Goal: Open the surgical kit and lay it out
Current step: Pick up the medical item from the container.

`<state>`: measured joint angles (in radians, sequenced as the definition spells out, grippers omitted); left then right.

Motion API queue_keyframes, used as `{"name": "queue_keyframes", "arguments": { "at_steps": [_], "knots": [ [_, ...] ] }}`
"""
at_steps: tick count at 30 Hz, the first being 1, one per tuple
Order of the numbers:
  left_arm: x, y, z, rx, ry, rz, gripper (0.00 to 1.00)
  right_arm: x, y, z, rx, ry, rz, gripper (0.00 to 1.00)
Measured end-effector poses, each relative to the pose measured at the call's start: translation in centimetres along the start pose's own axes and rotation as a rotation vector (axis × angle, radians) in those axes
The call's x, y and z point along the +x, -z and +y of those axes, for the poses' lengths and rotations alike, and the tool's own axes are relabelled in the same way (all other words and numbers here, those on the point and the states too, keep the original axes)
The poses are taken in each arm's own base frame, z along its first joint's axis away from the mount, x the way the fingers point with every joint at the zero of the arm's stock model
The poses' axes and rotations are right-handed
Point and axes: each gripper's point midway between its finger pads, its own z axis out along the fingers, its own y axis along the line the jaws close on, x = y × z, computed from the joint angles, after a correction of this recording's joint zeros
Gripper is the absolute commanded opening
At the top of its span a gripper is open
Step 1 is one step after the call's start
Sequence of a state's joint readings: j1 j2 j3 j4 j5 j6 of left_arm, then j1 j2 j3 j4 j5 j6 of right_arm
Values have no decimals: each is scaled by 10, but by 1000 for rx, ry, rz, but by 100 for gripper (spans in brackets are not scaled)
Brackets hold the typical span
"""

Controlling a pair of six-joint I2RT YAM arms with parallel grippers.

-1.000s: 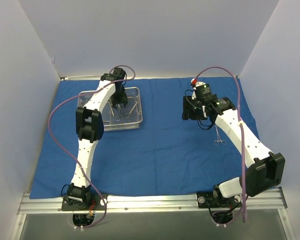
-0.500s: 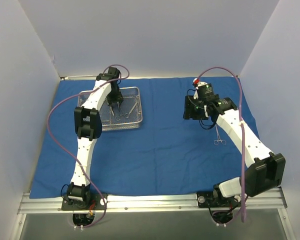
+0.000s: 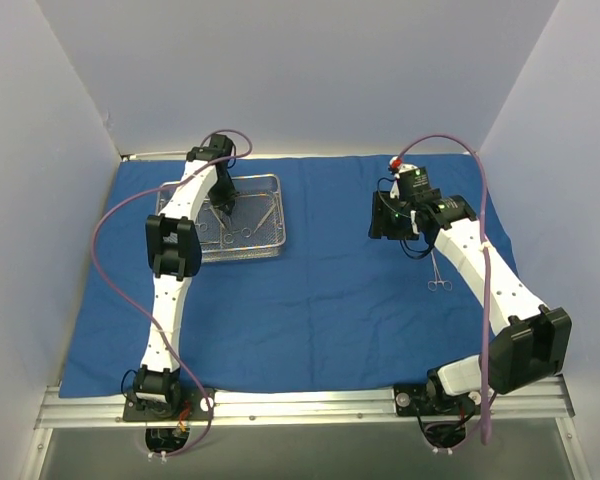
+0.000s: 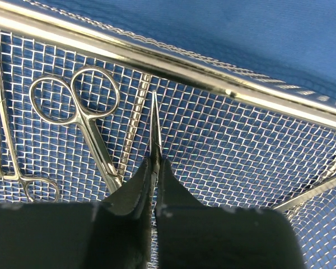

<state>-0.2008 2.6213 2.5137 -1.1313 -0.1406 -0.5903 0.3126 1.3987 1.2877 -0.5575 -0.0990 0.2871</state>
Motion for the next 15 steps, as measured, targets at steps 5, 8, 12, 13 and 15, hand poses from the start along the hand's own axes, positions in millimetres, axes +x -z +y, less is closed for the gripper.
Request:
{"name": "queue_keyframes", "arguments": {
  "at_steps": [5, 8, 12, 13, 15],
  "knots": [
    [-1, 2, 0, 22, -16, 10, 2, 0, -2, 2, -8, 7, 9, 50],
    [1, 6, 1, 40, -28, 22, 2, -4, -6, 5, -20, 17, 17, 49],
    [6, 28, 2, 70, -61, 39, 2, -13, -15, 15, -58, 32, 36, 42],
    [6, 38, 1, 85, -68, 35, 2, -15, -18, 18, -72, 34, 43, 40],
    [2, 62, -2, 122, -86, 15, 2, -17, -24, 27, -110, 42, 57, 41]
  ]
}}
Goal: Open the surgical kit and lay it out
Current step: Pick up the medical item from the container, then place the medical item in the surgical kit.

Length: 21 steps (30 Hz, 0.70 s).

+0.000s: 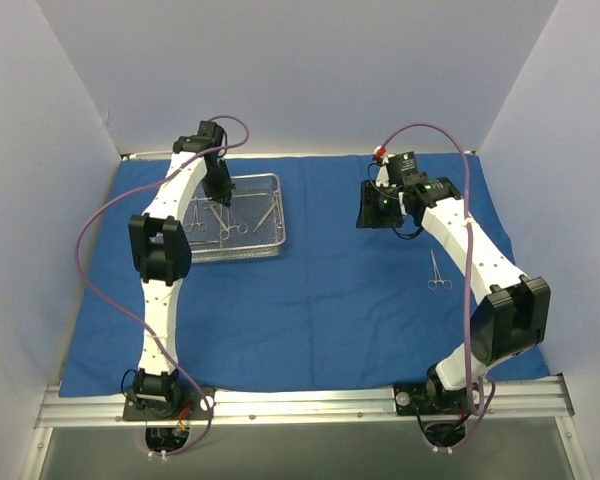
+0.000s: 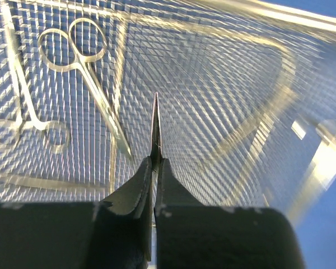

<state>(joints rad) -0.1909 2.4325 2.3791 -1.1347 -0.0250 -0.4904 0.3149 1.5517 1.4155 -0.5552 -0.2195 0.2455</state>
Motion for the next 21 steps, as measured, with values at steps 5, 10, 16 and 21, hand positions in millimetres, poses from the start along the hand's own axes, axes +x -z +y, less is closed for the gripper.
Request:
{"name": "queue_keyframes", "arguments": {
  "at_steps": [5, 10, 16, 21],
  "knots": [
    [-8, 79, -16, 118, -50, -85, 2, -10, -14, 27, -138, 16, 15, 44],
    [15, 154, -31, 306, -88, -128, 2, -31, -23, 73, -372, 24, -8, 45],
    [63, 200, -61, 584, -119, -98, 2, -46, -15, 137, -673, 27, -43, 46],
    [102, 214, -86, 766, -128, -32, 2, -56, 8, 185, -899, 27, -91, 48]
  ]
}}
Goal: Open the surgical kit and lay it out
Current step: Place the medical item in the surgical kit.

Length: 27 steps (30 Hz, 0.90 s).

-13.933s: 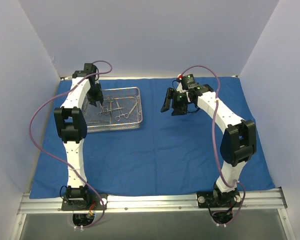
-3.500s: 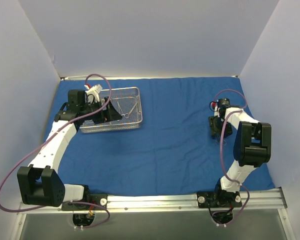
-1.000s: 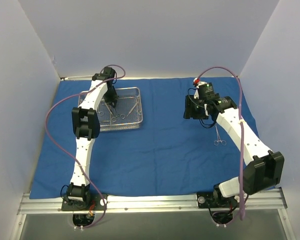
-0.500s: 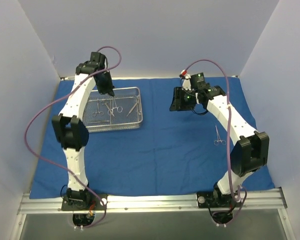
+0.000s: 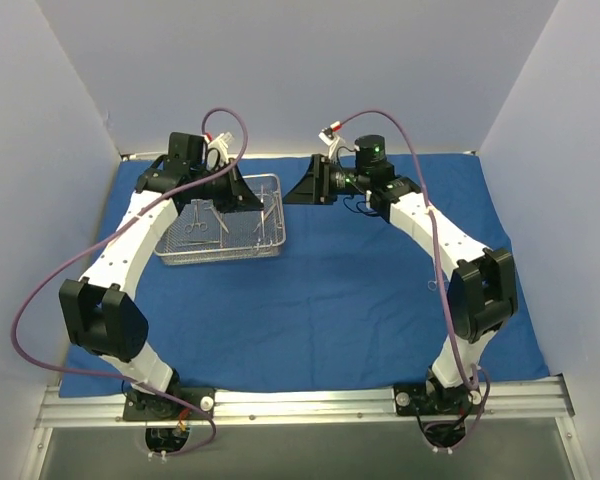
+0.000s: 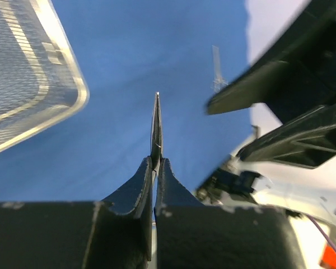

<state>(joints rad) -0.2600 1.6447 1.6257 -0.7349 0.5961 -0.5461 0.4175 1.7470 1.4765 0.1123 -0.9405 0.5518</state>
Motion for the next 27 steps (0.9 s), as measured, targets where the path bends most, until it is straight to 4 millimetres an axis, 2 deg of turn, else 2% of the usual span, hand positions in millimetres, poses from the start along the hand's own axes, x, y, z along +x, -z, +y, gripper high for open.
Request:
{"name": "queue_keyframes", "arguments": {
  "at_steps": [2, 6, 11, 27],
  "knots": [
    [6, -1, -13, 60, -4, 10, 2, 1, -5, 12, -60, -8, -6, 49],
    [4, 3, -38, 166, -28, -8, 2, 3, -8, 26, -163, -54, -22, 50],
    [-2, 11, -59, 257, -47, -40, 2, 14, -7, 33, -249, -126, -28, 49],
    [-6, 12, -76, 373, -6, -60, 2, 20, -2, 68, -393, -143, -4, 39]
  ]
}}
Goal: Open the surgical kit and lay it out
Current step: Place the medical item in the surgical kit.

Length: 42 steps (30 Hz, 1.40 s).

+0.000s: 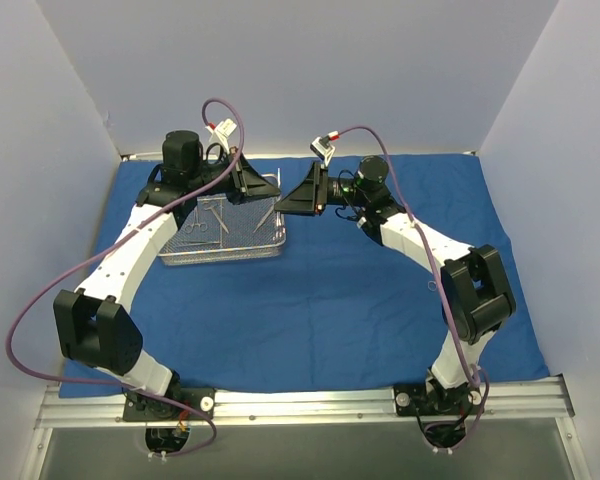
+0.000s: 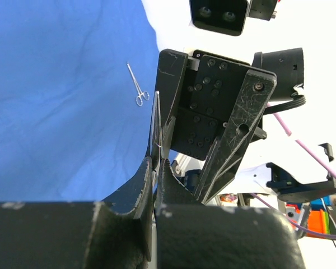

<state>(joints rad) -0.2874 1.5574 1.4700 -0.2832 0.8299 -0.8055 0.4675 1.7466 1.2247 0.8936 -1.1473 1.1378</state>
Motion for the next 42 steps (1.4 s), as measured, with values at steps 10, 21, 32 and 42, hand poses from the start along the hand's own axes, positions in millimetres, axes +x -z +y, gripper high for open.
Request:
{"name": "queue_keyframes", "arguments": {
  "at_steps": [10, 21, 32, 42],
  "knots": [
    [2, 6, -18, 64, -12, 3, 19, 2, 0, 11, -56, -29, 0, 0],
    [-13, 26, 39, -156, -49, -92, 94, -6, 22, -59, 332, 26, 18, 0],
    [-2, 119, 113, -772, -248, -156, 94, 28, 237, -165, 1374, -27, 38, 0],
    [24, 116, 140, -770, -262, -12, 94, 121, 342, -207, 1775, -232, 284, 0]
  ]
}}
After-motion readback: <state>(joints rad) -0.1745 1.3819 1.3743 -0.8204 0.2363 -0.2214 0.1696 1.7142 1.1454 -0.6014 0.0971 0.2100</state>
